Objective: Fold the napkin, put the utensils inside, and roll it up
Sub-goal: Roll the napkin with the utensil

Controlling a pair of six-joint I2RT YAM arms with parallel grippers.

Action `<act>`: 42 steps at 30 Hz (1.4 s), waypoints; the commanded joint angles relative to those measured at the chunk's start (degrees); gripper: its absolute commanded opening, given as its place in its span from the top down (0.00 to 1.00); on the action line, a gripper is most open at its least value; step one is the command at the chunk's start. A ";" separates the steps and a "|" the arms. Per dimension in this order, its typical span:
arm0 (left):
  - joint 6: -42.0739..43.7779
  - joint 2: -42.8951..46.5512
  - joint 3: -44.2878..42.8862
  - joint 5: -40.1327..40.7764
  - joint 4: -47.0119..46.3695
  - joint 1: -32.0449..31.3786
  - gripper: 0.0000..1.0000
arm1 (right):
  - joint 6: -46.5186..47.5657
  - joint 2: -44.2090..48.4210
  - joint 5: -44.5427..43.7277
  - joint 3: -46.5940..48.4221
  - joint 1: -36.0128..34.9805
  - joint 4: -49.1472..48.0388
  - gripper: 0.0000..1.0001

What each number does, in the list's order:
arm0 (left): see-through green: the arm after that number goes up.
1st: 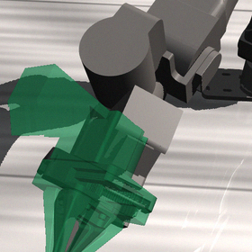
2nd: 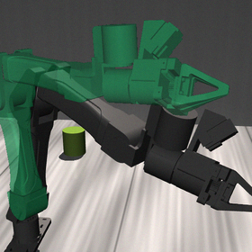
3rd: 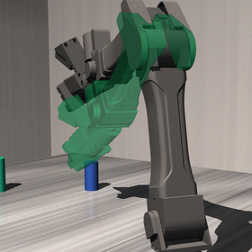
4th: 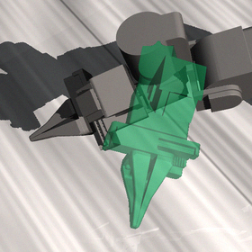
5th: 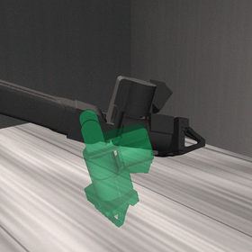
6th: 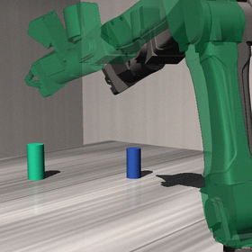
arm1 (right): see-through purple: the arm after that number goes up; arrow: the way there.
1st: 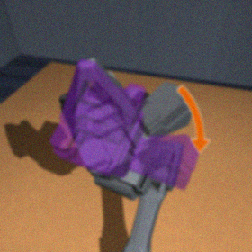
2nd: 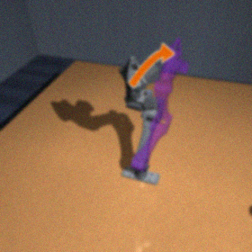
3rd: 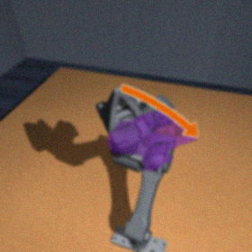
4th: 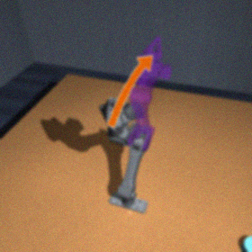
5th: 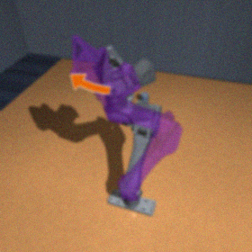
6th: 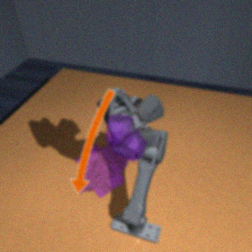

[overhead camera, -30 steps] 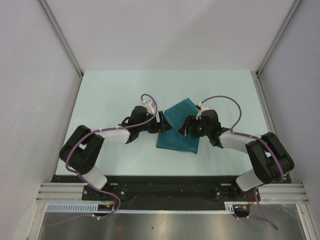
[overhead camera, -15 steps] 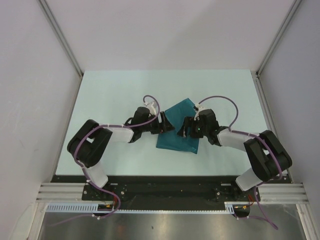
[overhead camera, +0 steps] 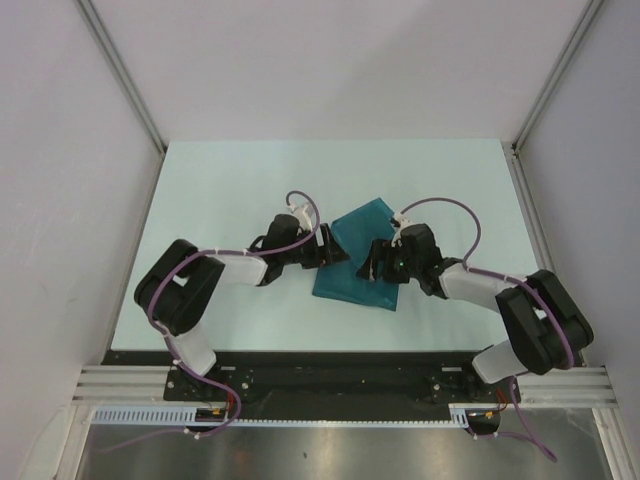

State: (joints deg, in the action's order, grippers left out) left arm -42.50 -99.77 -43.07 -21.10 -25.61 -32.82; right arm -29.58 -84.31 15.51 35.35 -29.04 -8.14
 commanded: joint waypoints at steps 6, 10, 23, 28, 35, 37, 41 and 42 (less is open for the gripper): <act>7.60 10.64 -0.70 7.65 7.13 -0.40 0.11 | 1.54 10.56 -1.08 1.39 -0.67 6.99 0.18; 9.71 12.66 -0.26 10.55 11.53 -0.40 0.09 | 3.30 11.37 -3.99 0.95 1.43 11.21 0.18; 6.21 19.17 12.12 8.89 15.23 -0.32 0.19 | 0.06 18.21 1.81 -5.55 3.47 19.56 0.17; 5.94 20.75 14.06 8.62 16.99 -0.32 0.23 | -3.28 21.29 1.10 -8.98 1.79 20.54 0.17; 6.03 20.49 15.82 6.51 16.29 -0.32 0.30 | -4.52 19.81 0.23 -11.10 1.18 17.20 0.22; 5.85 20.40 16.08 5.47 15.50 -0.40 0.32 | -4.43 19.28 -0.65 -10.83 1.26 17.28 0.25; 5.76 19.70 16.70 4.93 14.53 -0.40 0.34 | -4.43 18.14 -1.88 -10.57 1.35 17.20 0.31; 5.85 19.44 16.70 4.67 14.62 -0.40 0.34 | -4.52 17.87 -2.41 -10.31 1.44 17.28 0.35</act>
State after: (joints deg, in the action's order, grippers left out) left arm -36.10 -79.81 -27.35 -14.39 -10.44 -32.88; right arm -33.43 -65.21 15.33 24.43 -27.57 9.91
